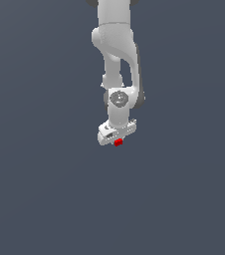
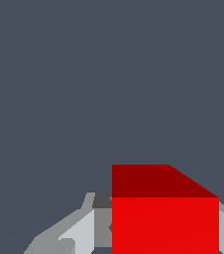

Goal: Pick up the red cube and move it to a goal position.

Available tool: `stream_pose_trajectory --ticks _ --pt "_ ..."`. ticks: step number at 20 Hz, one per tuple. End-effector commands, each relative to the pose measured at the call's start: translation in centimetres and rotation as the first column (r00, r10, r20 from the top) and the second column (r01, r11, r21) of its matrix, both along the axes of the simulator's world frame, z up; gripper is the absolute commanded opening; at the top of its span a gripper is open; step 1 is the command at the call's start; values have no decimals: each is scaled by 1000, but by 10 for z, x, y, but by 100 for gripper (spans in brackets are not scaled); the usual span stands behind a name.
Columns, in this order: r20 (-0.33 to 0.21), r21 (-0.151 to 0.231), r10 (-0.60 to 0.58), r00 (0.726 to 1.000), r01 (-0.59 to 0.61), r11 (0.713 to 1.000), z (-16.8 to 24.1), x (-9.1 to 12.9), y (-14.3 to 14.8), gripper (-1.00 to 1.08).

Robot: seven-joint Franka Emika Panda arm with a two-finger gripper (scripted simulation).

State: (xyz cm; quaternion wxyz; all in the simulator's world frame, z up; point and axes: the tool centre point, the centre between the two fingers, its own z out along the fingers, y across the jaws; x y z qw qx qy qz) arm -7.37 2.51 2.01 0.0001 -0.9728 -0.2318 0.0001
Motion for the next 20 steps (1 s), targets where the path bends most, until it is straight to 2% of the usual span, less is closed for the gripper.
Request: stream_pose_trajectory --ticks 1,11,20 --pt "0 0 0 1000 0 1000 0 0 0 -100" --pt "0 0 0 1000 0 1000 13 6 -7 -100" --pt "0 1 0 1000 0 1000 65 29 -35 -100"
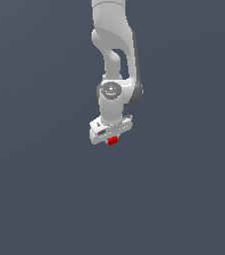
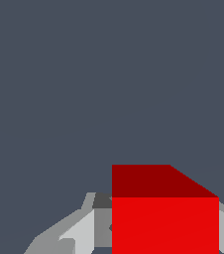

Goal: Pick up the red cube and move it to a goal position.

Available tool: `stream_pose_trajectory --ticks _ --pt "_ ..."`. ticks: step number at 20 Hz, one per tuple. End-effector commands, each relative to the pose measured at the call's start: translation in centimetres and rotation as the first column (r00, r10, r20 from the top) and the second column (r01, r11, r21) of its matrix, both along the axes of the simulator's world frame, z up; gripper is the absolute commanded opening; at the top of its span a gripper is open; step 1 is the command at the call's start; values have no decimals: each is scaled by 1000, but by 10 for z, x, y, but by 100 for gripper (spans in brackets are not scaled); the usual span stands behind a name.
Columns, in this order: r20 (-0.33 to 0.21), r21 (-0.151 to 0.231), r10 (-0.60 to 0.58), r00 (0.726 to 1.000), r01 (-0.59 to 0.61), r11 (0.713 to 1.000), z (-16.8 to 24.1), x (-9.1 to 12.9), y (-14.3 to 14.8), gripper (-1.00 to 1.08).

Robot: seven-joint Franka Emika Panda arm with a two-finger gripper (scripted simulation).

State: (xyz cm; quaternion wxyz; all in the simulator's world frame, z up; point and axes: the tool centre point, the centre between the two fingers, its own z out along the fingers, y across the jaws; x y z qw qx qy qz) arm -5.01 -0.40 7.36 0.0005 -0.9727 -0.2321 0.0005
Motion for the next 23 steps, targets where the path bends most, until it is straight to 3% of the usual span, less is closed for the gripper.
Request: stream_pose_trajectory --ticks 1,12,23 --pt "1 0 0 1000 0 1000 20 9 -10 -100" --pt "1 1 0 1000 0 1000 99 47 -53 -100" --pt "1 -1 0 1000 0 1000 123 61 -67 -100"
